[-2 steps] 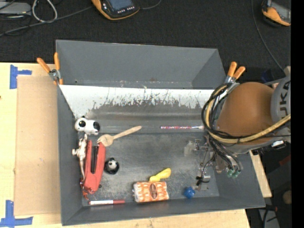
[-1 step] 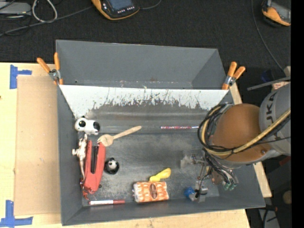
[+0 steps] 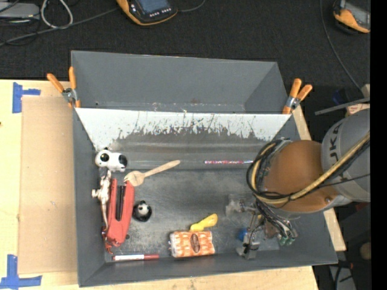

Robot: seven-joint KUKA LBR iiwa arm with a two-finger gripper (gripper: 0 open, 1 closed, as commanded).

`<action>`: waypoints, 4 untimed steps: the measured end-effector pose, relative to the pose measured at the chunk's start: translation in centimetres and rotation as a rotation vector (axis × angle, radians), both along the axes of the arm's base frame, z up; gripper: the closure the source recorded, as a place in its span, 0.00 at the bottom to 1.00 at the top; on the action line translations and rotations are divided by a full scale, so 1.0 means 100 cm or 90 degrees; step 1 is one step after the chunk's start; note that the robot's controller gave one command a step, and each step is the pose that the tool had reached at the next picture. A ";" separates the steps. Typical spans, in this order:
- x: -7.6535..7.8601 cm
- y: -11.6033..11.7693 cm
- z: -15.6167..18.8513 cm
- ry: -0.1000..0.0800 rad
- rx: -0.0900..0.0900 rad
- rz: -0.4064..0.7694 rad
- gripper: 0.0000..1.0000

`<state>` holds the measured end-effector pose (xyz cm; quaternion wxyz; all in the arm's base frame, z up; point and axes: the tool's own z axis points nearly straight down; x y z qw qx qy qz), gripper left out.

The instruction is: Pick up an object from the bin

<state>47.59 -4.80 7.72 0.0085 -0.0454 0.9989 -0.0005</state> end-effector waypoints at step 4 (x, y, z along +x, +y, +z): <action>0.007 0.055 -0.004 -0.010 -0.003 0.137 0.00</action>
Offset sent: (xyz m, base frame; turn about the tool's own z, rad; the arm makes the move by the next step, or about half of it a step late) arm -0.0056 0.0070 -0.0072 -0.0589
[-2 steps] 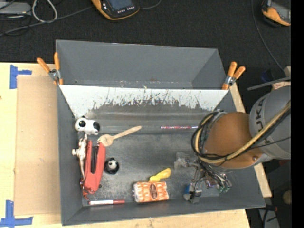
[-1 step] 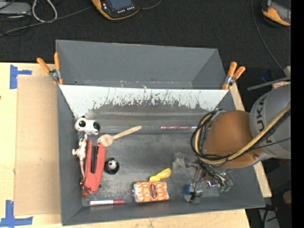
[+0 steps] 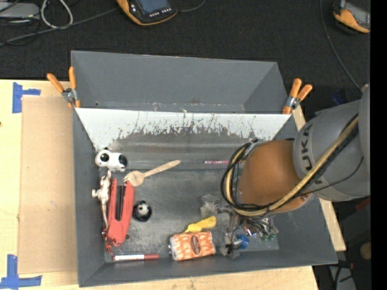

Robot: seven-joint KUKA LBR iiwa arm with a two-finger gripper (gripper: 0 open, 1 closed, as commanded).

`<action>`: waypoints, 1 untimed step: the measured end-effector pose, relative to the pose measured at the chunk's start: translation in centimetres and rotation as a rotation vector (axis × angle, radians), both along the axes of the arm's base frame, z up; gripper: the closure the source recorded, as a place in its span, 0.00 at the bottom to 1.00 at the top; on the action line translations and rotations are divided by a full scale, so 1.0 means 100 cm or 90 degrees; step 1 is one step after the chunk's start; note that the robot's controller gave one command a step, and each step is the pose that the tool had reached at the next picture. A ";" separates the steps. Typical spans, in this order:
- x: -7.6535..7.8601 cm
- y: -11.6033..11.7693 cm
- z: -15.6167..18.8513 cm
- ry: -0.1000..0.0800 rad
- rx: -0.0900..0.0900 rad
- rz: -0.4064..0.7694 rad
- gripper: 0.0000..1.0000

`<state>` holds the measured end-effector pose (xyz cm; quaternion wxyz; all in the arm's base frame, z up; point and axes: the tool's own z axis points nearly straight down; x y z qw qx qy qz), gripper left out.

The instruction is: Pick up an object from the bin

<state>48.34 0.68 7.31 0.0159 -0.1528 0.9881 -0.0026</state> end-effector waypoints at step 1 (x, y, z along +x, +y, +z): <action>-0.013 -0.014 -0.004 0.006 -0.001 0.005 1.00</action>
Offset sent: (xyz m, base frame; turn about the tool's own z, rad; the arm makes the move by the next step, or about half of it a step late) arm 0.0000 0.0000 0.0000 0.0000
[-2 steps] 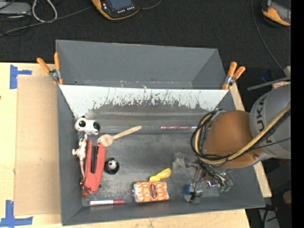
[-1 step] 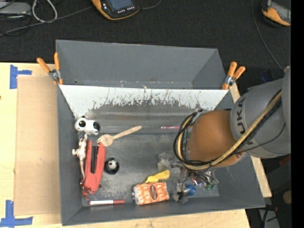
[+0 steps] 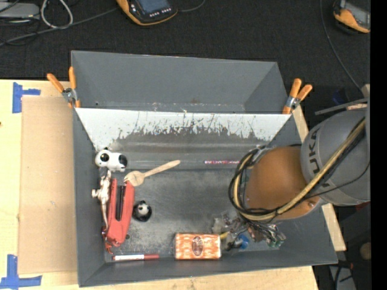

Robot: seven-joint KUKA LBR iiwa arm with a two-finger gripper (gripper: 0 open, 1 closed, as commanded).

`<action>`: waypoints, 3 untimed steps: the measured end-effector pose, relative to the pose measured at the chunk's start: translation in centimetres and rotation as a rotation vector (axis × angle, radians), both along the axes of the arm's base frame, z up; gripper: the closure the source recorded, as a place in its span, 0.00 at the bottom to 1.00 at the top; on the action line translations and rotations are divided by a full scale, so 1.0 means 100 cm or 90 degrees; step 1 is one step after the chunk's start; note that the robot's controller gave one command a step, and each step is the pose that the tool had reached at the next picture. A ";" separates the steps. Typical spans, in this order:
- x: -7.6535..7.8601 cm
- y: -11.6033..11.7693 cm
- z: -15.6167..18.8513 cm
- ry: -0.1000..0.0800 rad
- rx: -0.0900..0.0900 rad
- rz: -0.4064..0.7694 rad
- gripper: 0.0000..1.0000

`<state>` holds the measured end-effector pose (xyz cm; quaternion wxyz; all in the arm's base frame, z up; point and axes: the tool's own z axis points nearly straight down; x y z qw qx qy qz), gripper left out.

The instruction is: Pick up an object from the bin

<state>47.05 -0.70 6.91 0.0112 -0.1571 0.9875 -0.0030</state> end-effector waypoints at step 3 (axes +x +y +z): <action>0.001 0.003 0.160 0.008 0.002 -0.032 1.00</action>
Offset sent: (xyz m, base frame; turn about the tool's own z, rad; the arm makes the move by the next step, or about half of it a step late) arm 0.0034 -0.0069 0.1545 0.0067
